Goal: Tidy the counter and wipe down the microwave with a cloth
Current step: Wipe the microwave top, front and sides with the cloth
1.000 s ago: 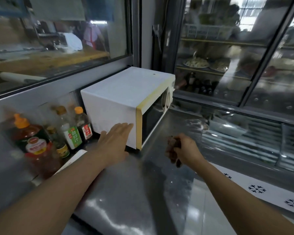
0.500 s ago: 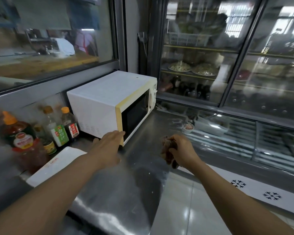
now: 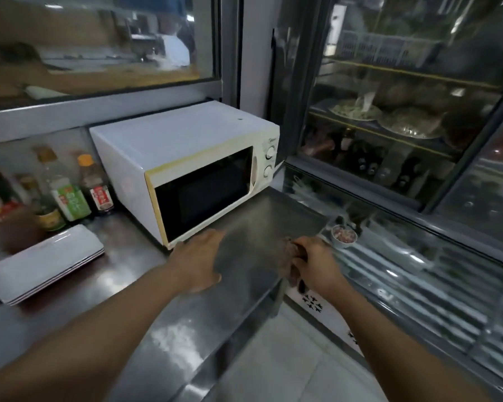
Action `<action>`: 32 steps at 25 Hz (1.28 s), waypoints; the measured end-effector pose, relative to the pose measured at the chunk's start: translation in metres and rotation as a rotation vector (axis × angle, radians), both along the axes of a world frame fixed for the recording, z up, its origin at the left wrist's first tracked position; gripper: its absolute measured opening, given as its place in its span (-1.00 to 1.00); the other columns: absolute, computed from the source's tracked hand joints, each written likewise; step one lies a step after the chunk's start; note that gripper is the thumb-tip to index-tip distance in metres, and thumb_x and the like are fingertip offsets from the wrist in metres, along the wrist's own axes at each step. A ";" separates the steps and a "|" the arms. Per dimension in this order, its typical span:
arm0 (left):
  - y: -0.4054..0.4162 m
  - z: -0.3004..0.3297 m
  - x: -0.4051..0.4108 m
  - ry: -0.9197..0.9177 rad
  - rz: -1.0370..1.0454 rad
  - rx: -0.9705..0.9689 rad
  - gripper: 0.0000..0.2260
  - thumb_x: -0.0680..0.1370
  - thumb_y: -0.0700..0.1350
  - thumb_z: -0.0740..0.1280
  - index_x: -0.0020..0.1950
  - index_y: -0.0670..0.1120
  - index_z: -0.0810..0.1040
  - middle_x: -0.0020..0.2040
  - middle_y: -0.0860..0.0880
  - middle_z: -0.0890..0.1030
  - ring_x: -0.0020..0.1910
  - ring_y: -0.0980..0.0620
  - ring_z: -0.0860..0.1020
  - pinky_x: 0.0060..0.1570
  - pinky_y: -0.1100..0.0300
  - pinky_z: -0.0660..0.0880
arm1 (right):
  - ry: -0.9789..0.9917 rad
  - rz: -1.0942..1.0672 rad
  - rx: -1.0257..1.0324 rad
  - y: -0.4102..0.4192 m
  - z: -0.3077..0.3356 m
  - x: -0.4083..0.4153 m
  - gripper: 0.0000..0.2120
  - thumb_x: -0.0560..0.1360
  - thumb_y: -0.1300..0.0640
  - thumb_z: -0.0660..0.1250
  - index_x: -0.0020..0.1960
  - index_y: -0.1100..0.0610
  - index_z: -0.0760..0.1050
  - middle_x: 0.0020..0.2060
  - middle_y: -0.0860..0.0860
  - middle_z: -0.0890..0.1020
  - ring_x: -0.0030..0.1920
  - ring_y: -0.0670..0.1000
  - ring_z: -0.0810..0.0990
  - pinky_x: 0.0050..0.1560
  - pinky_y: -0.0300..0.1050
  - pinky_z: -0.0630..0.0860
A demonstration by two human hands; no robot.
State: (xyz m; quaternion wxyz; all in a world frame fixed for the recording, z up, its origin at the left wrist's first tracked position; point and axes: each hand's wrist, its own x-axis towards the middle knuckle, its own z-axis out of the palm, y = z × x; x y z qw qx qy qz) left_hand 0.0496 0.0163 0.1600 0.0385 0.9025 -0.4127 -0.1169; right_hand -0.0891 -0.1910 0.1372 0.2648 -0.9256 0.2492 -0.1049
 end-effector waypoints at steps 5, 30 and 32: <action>-0.045 -0.015 0.006 0.011 0.066 0.006 -0.18 0.45 0.05 0.36 0.55 0.05 -0.09 0.56 0.06 -0.01 0.52 0.04 0.07 0.38 0.02 0.16 | -0.019 0.092 0.054 -0.053 -0.017 0.029 -0.68 0.46 0.43 0.19 -0.04 0.09 0.58 -0.09 0.08 0.43 -0.19 0.03 0.45 -0.08 -0.19 0.40; -0.153 -0.085 0.141 0.175 0.165 -0.113 -0.42 0.48 -0.10 0.33 0.44 0.05 0.17 0.46 0.07 0.18 0.44 0.03 0.24 0.34 0.03 0.29 | 0.241 0.264 -0.005 -0.135 -0.131 0.218 -0.74 0.46 0.32 0.25 0.12 0.20 0.58 0.19 0.12 0.46 0.19 0.12 0.46 0.14 -0.22 0.40; -0.158 -0.080 0.139 0.171 0.173 -0.086 -0.40 0.49 -0.06 0.33 0.46 0.03 0.14 0.49 0.06 0.13 0.47 0.04 0.17 0.36 0.04 0.27 | 0.226 0.214 0.100 -0.149 -0.114 0.214 -0.69 0.43 0.38 0.24 0.10 0.17 0.58 0.07 0.12 0.58 0.09 0.09 0.57 -0.05 -0.43 0.37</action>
